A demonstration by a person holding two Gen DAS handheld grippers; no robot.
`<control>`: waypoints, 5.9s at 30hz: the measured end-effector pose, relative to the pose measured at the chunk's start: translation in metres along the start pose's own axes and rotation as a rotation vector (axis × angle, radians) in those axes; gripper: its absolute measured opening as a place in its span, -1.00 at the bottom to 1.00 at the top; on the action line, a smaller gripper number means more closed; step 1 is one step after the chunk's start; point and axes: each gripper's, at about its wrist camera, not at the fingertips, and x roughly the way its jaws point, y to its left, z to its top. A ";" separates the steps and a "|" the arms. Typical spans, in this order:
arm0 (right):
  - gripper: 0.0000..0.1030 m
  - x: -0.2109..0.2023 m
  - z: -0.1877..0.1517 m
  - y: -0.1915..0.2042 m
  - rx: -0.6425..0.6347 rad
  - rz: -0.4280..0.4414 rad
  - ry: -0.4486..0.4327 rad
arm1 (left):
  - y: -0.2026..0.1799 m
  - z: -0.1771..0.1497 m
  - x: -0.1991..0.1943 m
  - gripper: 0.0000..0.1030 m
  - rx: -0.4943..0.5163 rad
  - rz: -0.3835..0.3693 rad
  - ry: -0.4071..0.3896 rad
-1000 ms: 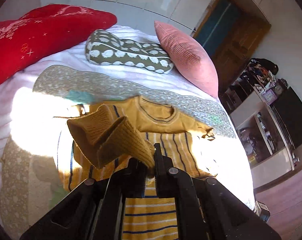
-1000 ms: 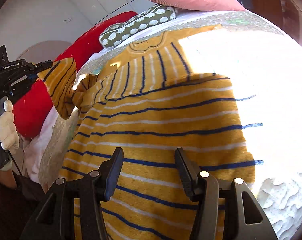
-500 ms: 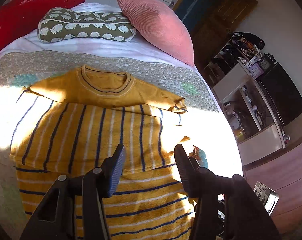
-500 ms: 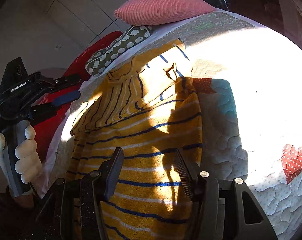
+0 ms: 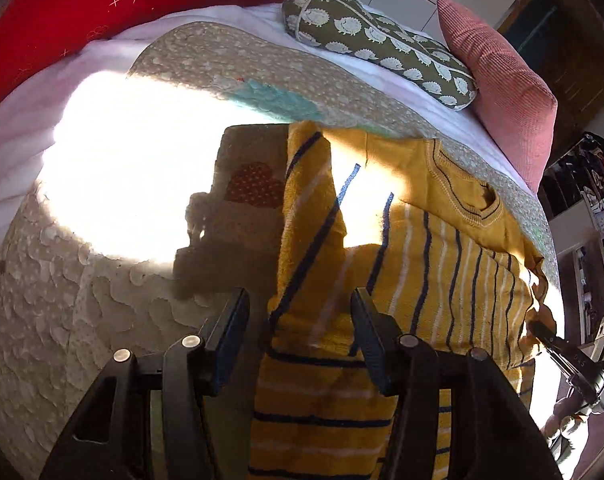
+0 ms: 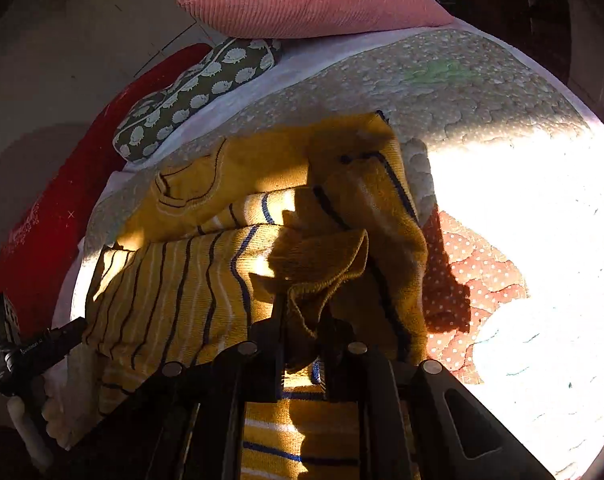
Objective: Fold small clothes
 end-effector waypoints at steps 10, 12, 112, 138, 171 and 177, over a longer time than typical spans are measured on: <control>-0.76 0.003 0.015 -0.021 -0.039 -0.225 -0.076 | -0.002 -0.019 0.015 0.07 0.044 0.021 -0.006; -0.46 0.005 0.006 -0.035 -0.036 -0.231 -0.086 | -0.003 -0.020 0.014 0.07 0.060 0.026 -0.003; 0.37 -0.141 -0.310 -0.007 0.077 0.240 -0.077 | 0.007 -0.282 -0.097 0.39 0.126 -0.323 0.148; -0.83 -0.159 -0.254 0.008 0.099 0.468 -0.091 | 0.014 -0.234 -0.145 -0.77 0.042 -0.365 0.102; -0.86 -0.035 0.018 0.033 0.133 0.268 -0.120 | -0.111 0.026 -0.013 -0.77 0.131 -0.065 0.055; -0.86 0.016 0.041 0.030 0.096 0.144 -0.080 | -0.104 0.050 0.040 -0.74 0.084 -0.074 0.131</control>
